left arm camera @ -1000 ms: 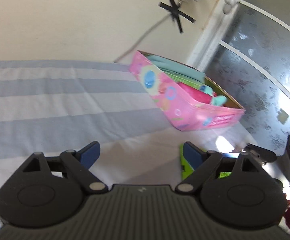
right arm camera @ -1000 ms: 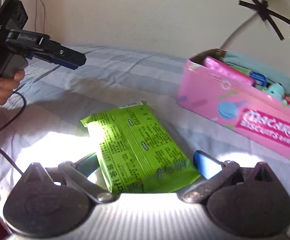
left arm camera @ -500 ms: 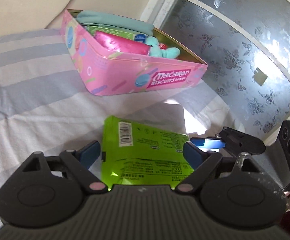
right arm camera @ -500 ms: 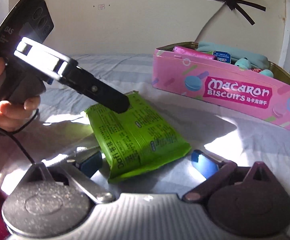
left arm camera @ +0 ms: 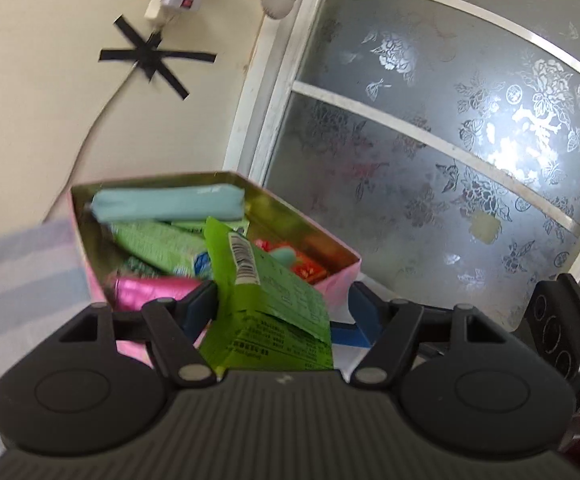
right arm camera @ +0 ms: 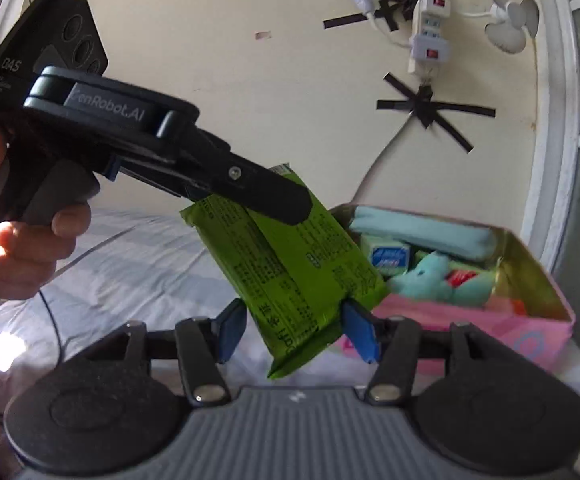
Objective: Organize objects
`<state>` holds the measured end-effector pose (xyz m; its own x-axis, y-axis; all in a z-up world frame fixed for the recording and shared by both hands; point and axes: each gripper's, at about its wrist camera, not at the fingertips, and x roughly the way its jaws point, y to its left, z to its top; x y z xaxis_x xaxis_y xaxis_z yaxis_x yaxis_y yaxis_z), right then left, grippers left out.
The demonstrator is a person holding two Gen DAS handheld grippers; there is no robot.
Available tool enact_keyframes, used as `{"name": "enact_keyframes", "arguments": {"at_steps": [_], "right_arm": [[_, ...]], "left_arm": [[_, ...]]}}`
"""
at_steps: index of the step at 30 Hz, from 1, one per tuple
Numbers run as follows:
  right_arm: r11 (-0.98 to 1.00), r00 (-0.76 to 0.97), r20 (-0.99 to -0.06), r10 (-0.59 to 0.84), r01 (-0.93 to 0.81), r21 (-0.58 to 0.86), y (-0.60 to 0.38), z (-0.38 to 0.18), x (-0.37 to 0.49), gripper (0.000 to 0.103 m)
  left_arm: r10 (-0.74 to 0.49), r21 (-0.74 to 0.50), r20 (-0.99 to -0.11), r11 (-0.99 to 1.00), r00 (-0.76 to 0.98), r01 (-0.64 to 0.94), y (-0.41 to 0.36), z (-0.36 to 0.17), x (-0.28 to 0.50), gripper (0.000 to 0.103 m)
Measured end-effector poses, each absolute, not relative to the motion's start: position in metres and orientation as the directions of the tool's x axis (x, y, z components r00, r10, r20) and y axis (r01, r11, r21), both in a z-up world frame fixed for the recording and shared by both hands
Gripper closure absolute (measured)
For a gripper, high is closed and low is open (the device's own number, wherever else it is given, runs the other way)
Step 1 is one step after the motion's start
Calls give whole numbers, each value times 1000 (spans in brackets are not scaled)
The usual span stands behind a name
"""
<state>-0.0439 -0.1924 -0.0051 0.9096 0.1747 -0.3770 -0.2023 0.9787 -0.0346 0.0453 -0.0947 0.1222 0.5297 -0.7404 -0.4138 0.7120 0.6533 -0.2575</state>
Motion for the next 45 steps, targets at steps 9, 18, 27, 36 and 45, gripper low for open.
{"name": "enact_keyframes", "arguments": {"at_steps": [9,18,27,36,45], "right_arm": [[990,914,-405,-27,-31,-136,-262,-7,45,52],[990,905,-403,-139,129,-50,-299,-30,83,51],[983,927,-350,-136,171,69,-285,-16,35,46],[949,943,-318,-100,186,254,-262,-8,-12,35],[896,936,-352,-20,173,409,-237,-20,-48,31]], "left_arm": [[-727,-238,-411,668,550,705,-168,113,123,29],[-509,-119,-546,834,666,540,-173,72,154,28],[-413,-35,-540,881,733,471,-161,82,118,28],[-301,31,-507,930,808,365,-122,88,58,13],[-243,30,-540,951,806,307,-85,71,12,0]]}}
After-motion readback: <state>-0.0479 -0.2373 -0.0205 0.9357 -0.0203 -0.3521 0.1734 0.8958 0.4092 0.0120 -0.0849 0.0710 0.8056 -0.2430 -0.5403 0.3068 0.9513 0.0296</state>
